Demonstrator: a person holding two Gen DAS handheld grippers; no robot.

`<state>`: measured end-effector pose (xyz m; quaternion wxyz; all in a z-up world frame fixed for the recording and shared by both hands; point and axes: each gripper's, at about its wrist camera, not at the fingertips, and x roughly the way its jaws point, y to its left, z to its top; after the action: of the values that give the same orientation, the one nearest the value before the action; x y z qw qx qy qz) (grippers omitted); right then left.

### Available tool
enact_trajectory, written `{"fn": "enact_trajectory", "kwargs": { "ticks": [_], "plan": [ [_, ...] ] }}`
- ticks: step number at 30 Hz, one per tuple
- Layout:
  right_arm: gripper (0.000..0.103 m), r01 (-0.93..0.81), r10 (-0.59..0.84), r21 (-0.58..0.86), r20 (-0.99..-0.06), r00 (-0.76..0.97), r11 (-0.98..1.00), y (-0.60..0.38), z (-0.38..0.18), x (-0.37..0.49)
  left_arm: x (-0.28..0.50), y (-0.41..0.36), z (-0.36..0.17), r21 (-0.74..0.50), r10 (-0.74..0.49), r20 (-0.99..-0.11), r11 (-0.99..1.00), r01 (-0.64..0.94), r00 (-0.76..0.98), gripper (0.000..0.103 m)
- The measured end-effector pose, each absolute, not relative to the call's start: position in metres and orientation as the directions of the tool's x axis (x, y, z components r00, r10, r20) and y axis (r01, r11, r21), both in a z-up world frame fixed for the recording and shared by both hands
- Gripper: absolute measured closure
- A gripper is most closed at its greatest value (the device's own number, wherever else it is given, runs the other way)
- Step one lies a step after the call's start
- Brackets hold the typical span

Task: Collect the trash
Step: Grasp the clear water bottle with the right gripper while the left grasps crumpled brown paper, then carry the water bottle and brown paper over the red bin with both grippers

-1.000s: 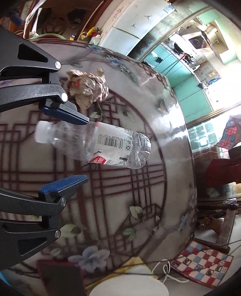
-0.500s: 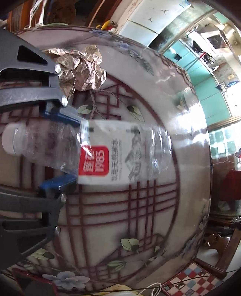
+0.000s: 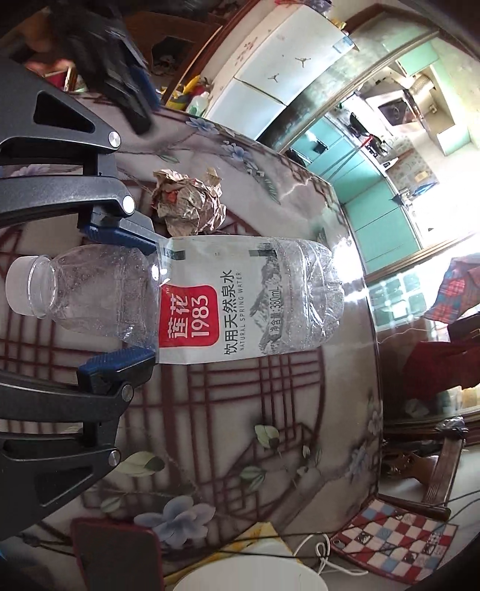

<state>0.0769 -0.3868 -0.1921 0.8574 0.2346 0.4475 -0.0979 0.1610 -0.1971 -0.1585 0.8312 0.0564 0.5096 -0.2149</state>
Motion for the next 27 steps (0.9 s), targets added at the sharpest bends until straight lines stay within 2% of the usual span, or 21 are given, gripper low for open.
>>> {"fn": "enact_trajectory", "kwargs": {
  "ticks": [8,13,21,26,27],
  "plan": [
    [0.057,0.387,0.001,0.284,-0.808,0.590,0.877,-0.401,-0.171,0.053,0.195,-0.244,-0.184,-0.114,-0.260,-0.900,0.915,0.388,0.349,0.038],
    [0.057,0.384,-0.041,0.248,-0.794,0.607,0.890,-0.401,-0.158,0.048,0.202,-0.245,-0.199,-0.186,-0.295,-0.909,0.919,0.347,0.295,0.038],
    [0.057,0.393,-0.037,0.256,-0.796,0.604,0.883,-0.406,-0.160,0.050,0.197,-0.250,-0.198,-0.137,-0.276,-0.909,0.906,0.400,0.314,0.038],
    [0.057,0.387,-0.030,0.260,-0.797,0.603,0.885,-0.402,-0.161,0.054,0.197,-0.243,-0.199,-0.150,-0.280,-0.912,0.908,0.390,0.300,0.038],
    [0.057,0.384,-0.029,0.260,-0.796,0.605,0.886,-0.402,-0.160,0.054,0.197,-0.242,-0.199,-0.150,-0.281,-0.912,0.907,0.394,0.299,0.041]
  ]
}}
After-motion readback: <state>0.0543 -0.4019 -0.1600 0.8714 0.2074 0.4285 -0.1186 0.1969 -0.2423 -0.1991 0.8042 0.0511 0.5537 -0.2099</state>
